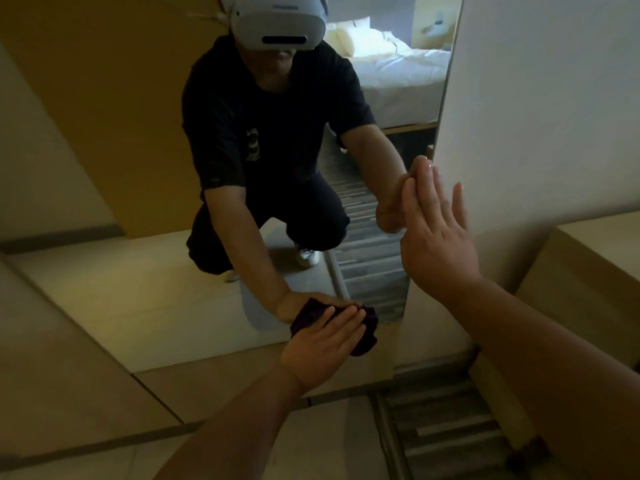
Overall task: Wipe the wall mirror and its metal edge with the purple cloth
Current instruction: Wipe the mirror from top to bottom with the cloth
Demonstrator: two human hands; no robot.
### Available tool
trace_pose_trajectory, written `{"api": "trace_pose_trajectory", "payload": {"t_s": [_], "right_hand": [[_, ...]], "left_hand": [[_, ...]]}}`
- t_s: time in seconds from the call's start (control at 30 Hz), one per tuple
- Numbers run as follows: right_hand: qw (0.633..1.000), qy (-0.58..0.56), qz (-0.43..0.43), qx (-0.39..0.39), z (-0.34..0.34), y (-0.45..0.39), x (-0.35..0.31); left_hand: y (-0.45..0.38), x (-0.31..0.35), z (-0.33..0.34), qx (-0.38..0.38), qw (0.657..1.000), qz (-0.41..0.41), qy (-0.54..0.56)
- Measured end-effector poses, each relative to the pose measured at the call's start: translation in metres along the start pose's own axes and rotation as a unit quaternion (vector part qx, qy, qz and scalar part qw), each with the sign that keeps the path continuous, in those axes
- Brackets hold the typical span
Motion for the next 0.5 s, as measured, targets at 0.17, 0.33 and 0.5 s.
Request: {"api": "trace_pose_trajectory", "payload": {"t_s": [0.17, 0.33, 0.5], "right_hand": [[0.998, 0.010, 0.016, -0.059, -0.010, 0.002, -0.004], [0.995, -0.049, 0.033, -0.078, -0.032, 0.005, 0.000], [0.991, -0.038, 0.109, -0.072, -0.048, -0.003, 0.037]], "left_hand": [[-0.016, -0.056, -0.085, 0.065, 0.995, -0.067, 0.045], [-0.077, -0.135, -0.187, 0.174, 0.971, -0.159, 0.041], [-0.148, -0.163, -0.253, 0.270, 0.949, -0.162, 0.002]]}}
Point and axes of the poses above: each hand's wrist, its own y-axis away from the middle knuckle, its own z-axis out of the palm, x = y × z, the point moved 8 cm from there along -y, towards the middle knuckle
